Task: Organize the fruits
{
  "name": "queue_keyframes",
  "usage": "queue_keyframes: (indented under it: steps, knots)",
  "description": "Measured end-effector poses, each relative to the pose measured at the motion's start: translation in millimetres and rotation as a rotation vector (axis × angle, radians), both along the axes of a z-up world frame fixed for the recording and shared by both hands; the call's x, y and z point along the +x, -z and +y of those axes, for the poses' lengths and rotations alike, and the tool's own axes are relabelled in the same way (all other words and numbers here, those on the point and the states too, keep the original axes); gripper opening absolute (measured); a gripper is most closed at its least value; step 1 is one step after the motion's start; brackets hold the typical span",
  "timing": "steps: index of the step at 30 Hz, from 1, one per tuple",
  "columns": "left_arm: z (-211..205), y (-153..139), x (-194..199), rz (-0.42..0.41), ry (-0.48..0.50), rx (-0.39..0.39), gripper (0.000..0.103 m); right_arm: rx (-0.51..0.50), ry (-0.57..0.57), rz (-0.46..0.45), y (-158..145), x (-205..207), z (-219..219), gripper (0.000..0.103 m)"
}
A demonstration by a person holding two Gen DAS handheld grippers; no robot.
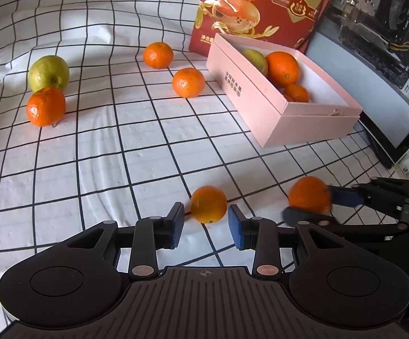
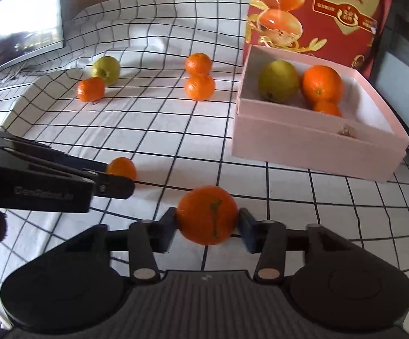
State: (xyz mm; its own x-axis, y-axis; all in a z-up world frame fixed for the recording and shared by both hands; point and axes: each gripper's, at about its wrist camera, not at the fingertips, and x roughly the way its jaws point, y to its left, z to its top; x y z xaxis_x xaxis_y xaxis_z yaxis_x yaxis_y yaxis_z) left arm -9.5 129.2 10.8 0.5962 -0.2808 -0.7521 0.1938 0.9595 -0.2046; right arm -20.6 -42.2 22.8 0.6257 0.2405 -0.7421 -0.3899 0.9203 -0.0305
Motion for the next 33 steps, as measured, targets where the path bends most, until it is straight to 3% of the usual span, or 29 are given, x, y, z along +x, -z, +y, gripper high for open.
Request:
queue_keyframes:
  steps: [5,18,25,33]
  knots:
    - [0.3,-0.1,4.2,0.002,0.025,-0.005,0.038,0.010,0.063,0.014,-1.8,-3.4,-24.7,0.045]
    - [-19.1,-2.7,12.3,0.033,0.027,0.099,0.038,0.002,0.146,0.025,0.1,-16.0,-51.8,0.045]
    - [-13.6,-3.9,18.3,0.070,-0.005,0.060,0.037,0.000,0.157,0.014,-3.5,-17.2,-57.3,0.045]
    - [-11.7,-3.4,16.1,0.047,-0.006,0.065,0.034,-0.002,0.169,0.010,-5.4,-15.4,-65.1,0.045]
